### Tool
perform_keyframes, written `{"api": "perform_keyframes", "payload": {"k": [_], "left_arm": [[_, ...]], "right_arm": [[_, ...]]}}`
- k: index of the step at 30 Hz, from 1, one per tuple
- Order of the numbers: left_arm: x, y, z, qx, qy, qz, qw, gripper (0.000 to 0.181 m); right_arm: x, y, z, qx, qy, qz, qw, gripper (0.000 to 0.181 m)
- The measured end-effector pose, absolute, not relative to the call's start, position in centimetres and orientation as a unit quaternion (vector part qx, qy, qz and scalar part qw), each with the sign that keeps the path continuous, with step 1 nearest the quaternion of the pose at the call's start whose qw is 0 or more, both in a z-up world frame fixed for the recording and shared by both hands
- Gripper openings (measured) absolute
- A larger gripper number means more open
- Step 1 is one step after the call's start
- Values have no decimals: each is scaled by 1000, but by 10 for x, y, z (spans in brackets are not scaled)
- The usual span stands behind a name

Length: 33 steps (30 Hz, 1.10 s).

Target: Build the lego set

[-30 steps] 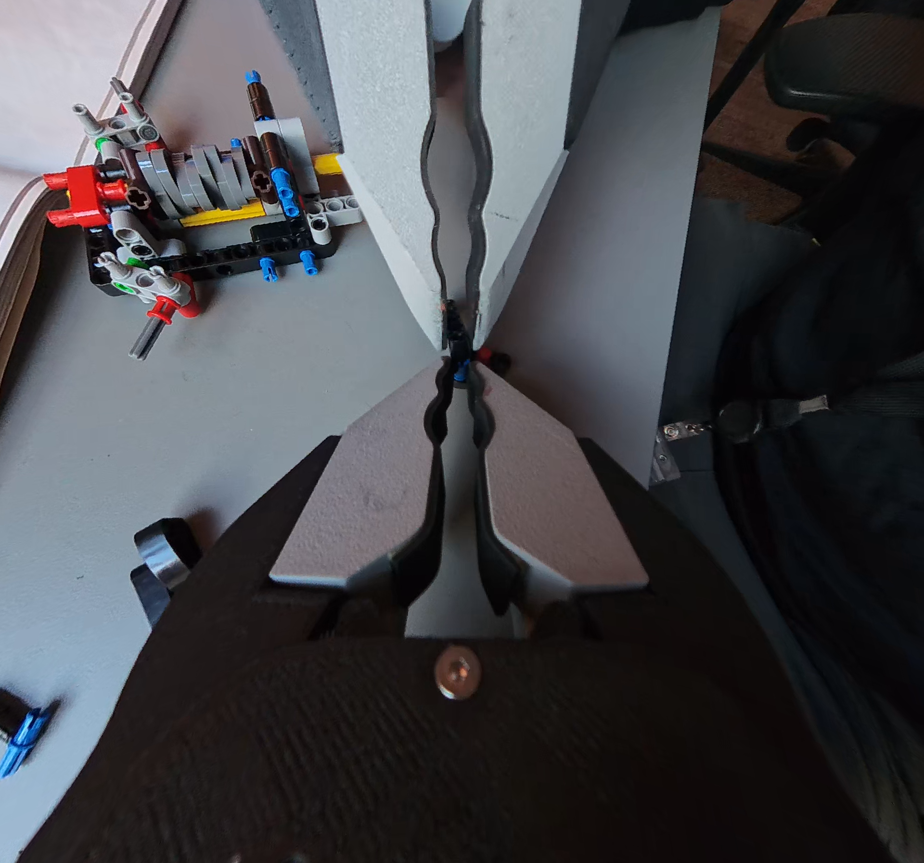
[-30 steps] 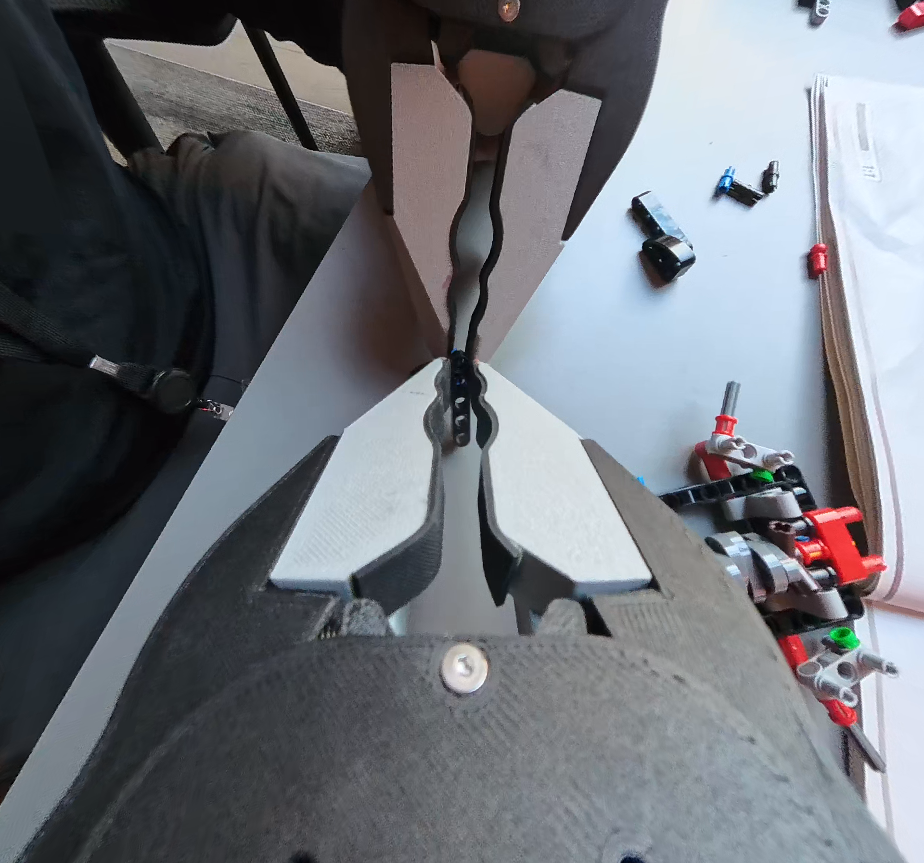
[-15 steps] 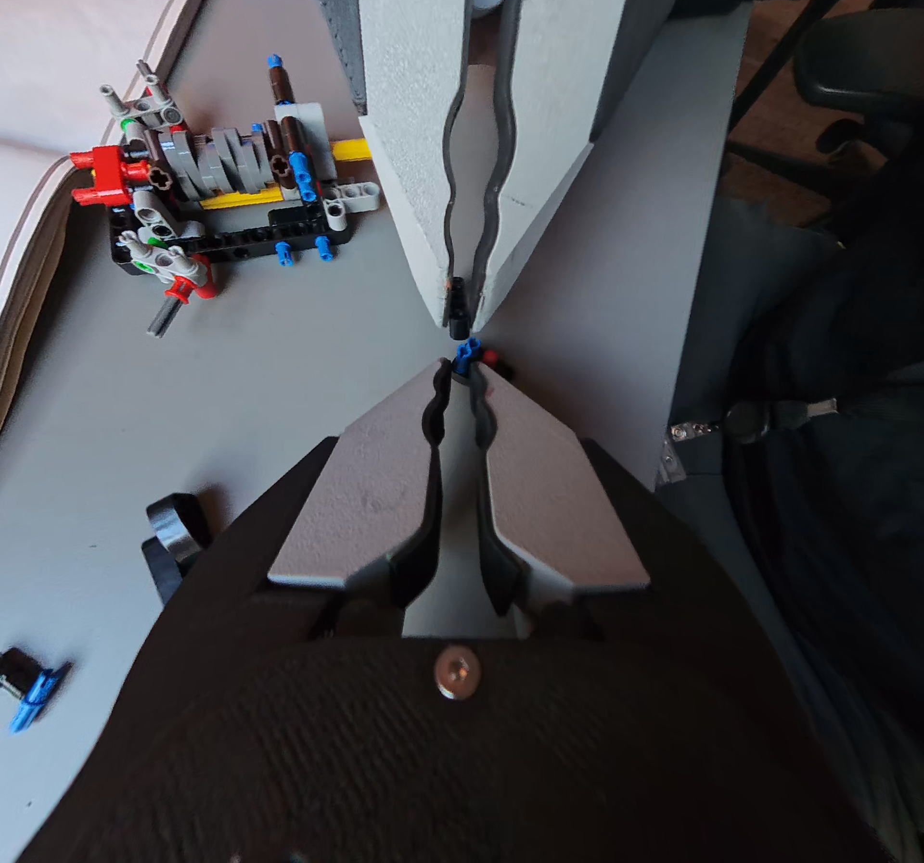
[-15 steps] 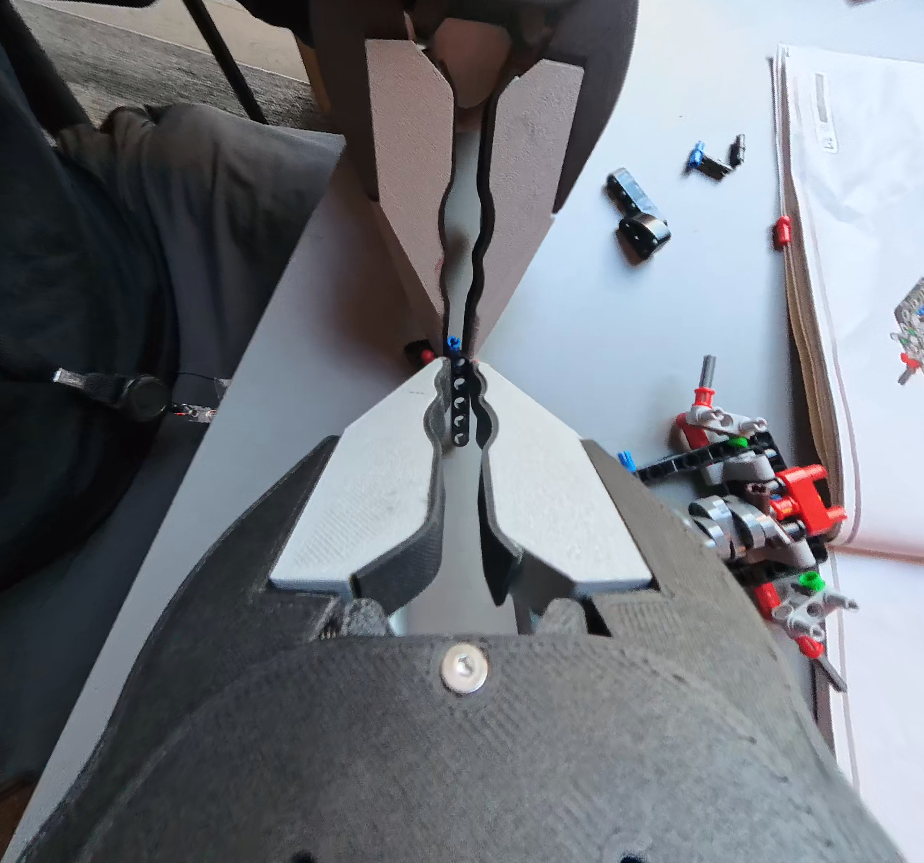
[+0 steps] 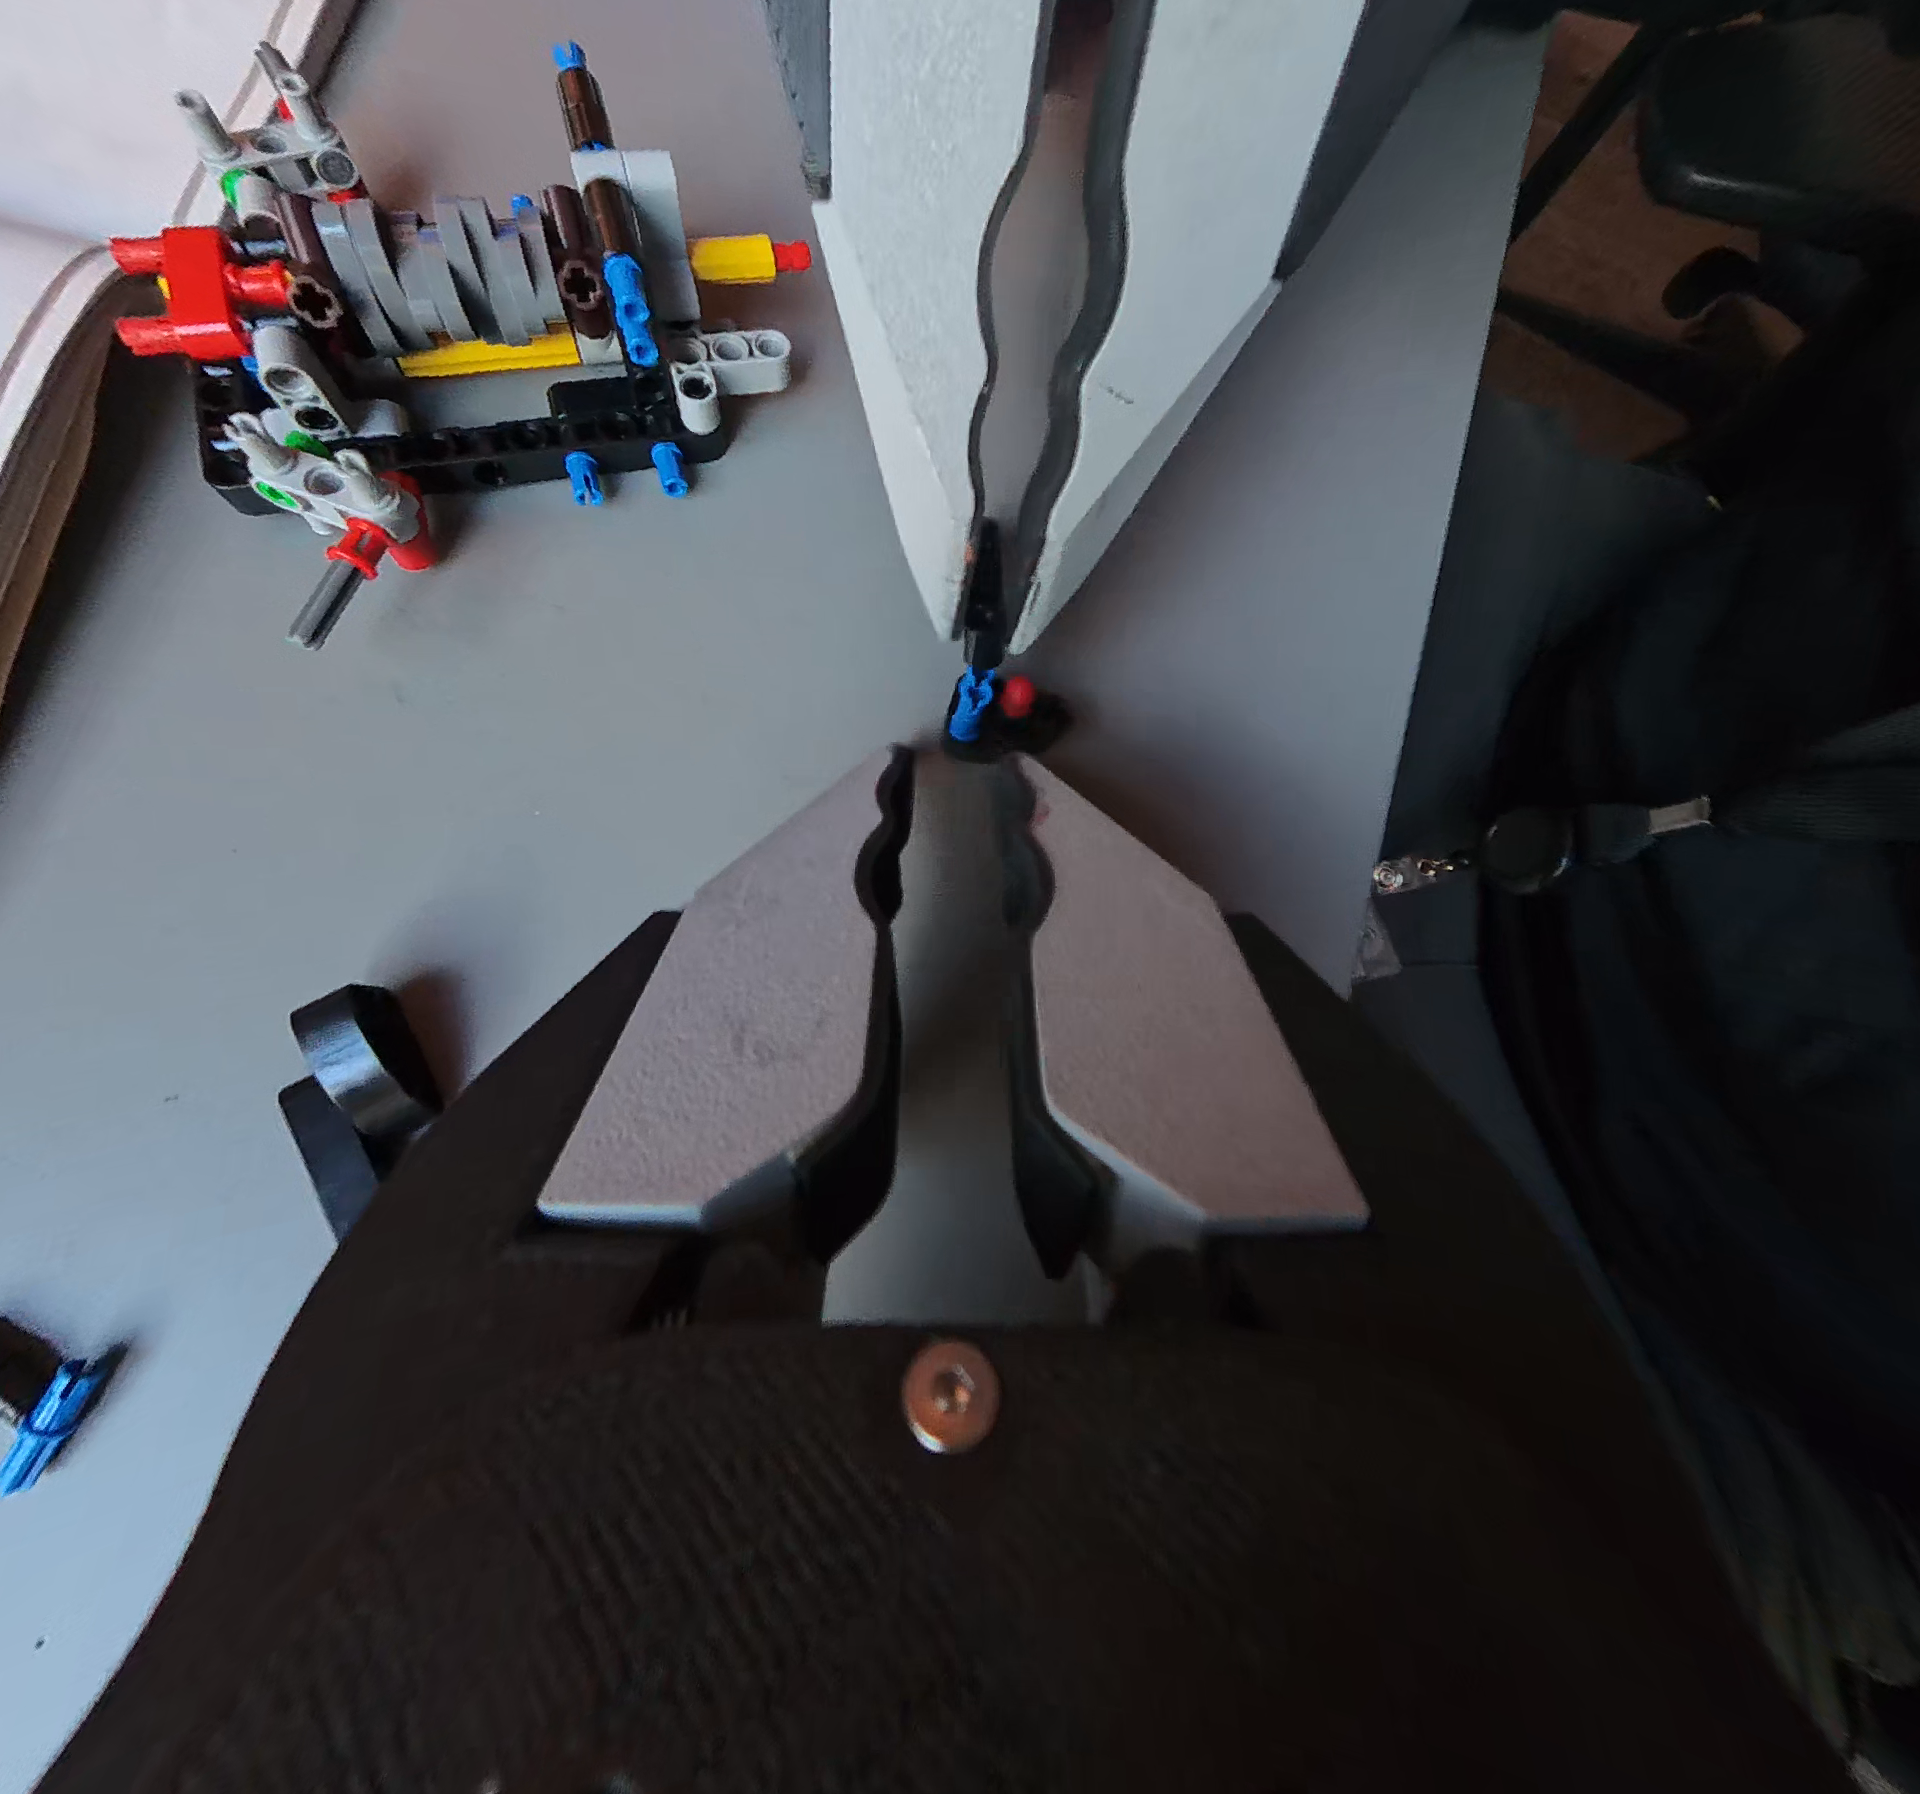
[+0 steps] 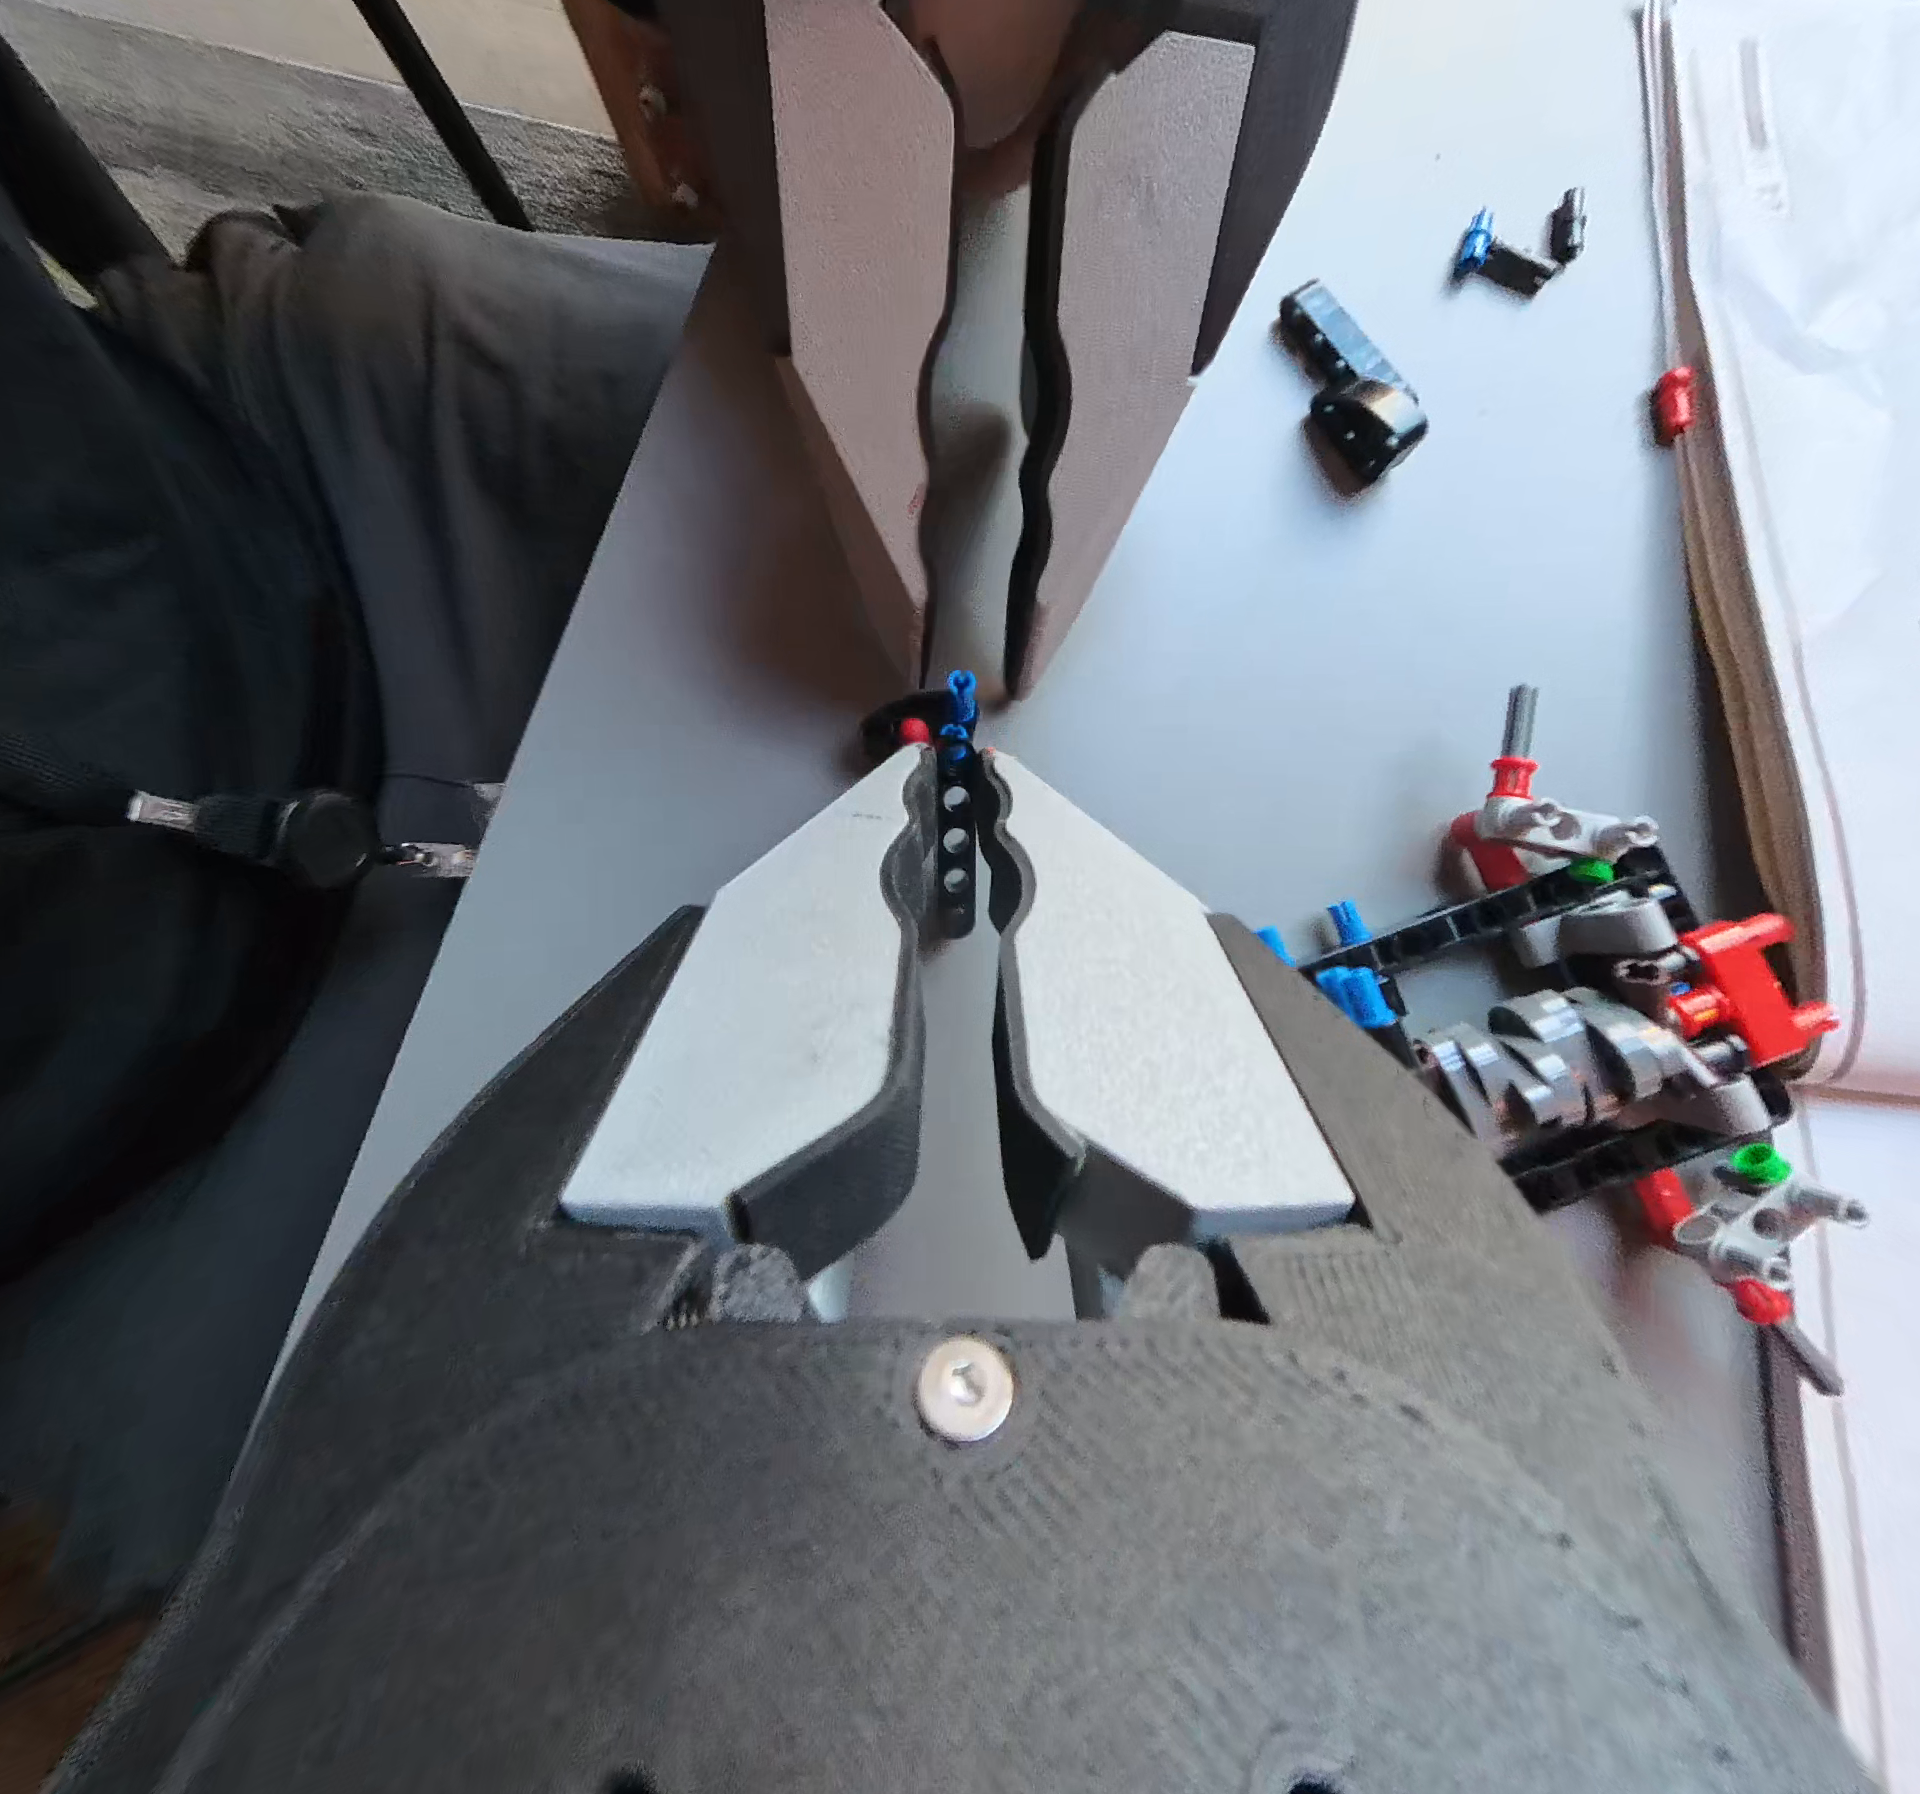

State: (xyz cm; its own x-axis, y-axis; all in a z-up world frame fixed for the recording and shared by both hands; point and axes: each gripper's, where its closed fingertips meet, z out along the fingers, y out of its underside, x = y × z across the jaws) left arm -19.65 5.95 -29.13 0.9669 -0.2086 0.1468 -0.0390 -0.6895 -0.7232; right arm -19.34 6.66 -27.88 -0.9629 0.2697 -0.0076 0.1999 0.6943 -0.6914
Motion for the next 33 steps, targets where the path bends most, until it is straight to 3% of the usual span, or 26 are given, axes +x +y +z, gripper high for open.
{"api": "perform_keyframes", "payload": {"k": [33], "left_arm": [[-189,82,-285,-901,60,-159,399,2]], "right_arm": [[-195,76,-270,-112,-924,357,80,5]]}}
